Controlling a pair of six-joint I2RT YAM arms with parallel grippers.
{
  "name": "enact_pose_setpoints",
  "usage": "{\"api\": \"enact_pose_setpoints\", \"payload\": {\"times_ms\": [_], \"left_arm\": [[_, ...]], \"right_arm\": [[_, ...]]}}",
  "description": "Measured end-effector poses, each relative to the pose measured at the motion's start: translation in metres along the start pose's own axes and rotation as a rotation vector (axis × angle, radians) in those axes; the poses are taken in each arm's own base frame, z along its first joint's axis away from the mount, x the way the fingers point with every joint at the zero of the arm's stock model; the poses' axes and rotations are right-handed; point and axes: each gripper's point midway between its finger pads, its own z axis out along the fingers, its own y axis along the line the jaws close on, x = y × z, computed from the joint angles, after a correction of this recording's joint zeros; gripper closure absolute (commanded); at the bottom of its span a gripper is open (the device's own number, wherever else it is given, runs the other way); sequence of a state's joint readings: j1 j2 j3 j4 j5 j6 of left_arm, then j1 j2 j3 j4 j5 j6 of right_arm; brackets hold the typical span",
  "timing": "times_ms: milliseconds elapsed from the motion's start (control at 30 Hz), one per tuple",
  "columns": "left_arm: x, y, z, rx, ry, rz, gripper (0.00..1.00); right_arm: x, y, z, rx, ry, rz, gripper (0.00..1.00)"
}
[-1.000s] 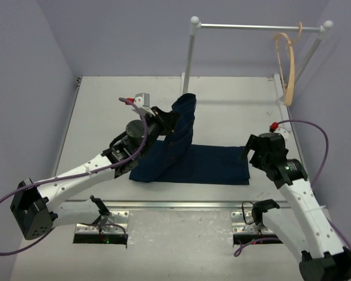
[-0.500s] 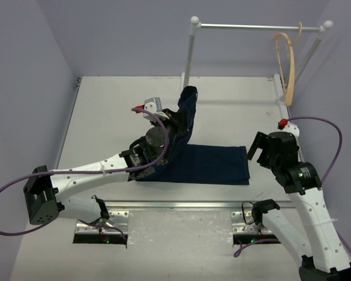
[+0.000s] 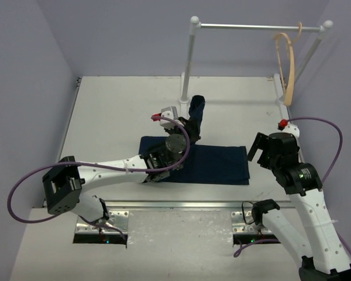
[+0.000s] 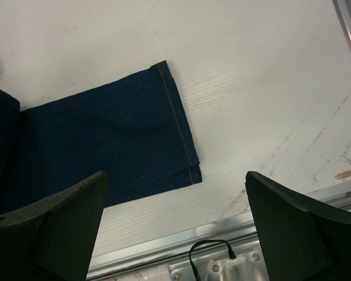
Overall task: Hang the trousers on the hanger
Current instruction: Fold the trousers at the center of the board.
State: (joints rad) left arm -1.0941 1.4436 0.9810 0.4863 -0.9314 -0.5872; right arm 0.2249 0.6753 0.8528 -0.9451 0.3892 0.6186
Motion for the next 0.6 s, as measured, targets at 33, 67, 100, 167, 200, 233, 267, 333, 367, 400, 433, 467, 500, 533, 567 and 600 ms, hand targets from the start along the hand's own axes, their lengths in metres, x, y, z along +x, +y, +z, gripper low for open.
{"api": "enact_pose_setpoints", "payload": {"times_ms": [33,67,100,167,200,233,267,333,367,400,433,467,500,533,567,600], "left_arm": [[0.011,-0.001,0.001,0.006,0.017,0.009,1.00],[0.021,-0.003,0.001,0.015,0.033,0.013,1.00],[0.033,-0.007,0.002,0.026,0.054,0.020,1.00],[0.051,-0.016,0.002,0.052,0.086,0.023,0.79],[0.062,-0.023,0.001,0.068,0.105,0.027,0.44],[0.070,-0.030,-0.001,0.086,0.119,0.025,0.07],[0.077,-0.037,-0.004,0.103,0.133,0.021,0.00],[0.089,-0.052,-0.011,0.144,0.161,-0.001,0.00],[0.093,-0.060,-0.014,0.163,0.173,-0.020,0.00],[0.095,-0.066,-0.016,0.177,0.183,-0.035,0.00],[0.097,-0.070,-0.019,0.185,0.190,-0.045,0.00],[0.097,-0.073,-0.020,0.188,0.196,-0.052,0.00],[0.097,-0.074,-0.021,0.183,0.198,-0.057,0.00],[0.094,-0.072,-0.020,0.169,0.195,-0.057,0.00],[0.090,-0.068,-0.020,0.148,0.191,-0.051,0.00],[0.084,-0.062,-0.021,0.120,0.186,-0.045,0.00]], "right_arm": [[0.000,0.000,0.000,0.000,0.000,-0.001,0.01],[0.000,0.000,0.000,0.000,0.000,-0.002,0.01],[0.000,0.000,0.000,0.000,0.000,-0.002,0.01],[0.000,0.000,0.000,0.001,-0.001,-0.002,0.01],[0.000,0.000,0.000,0.001,-0.002,-0.003,0.01],[0.000,-0.001,0.000,0.003,-0.003,-0.005,0.01],[-0.001,-0.001,0.000,0.005,-0.004,-0.006,0.01],[-0.003,-0.005,0.000,0.026,-0.015,-0.005,0.01],[-0.004,-0.008,0.000,0.044,-0.025,-0.005,0.01],[-0.006,-0.011,0.000,0.058,-0.033,-0.004,0.01],[-0.007,-0.013,0.000,0.070,-0.039,-0.004,0.01],[-0.008,-0.015,0.001,0.081,-0.044,-0.005,0.01],[-0.008,-0.016,0.001,0.090,-0.046,-0.006,0.01],[-0.009,-0.017,0.001,0.096,-0.046,-0.007,0.01],[-0.010,-0.016,0.001,0.099,-0.044,-0.009,0.01],[-0.011,-0.015,0.001,0.097,-0.042,-0.012,0.01]]}}
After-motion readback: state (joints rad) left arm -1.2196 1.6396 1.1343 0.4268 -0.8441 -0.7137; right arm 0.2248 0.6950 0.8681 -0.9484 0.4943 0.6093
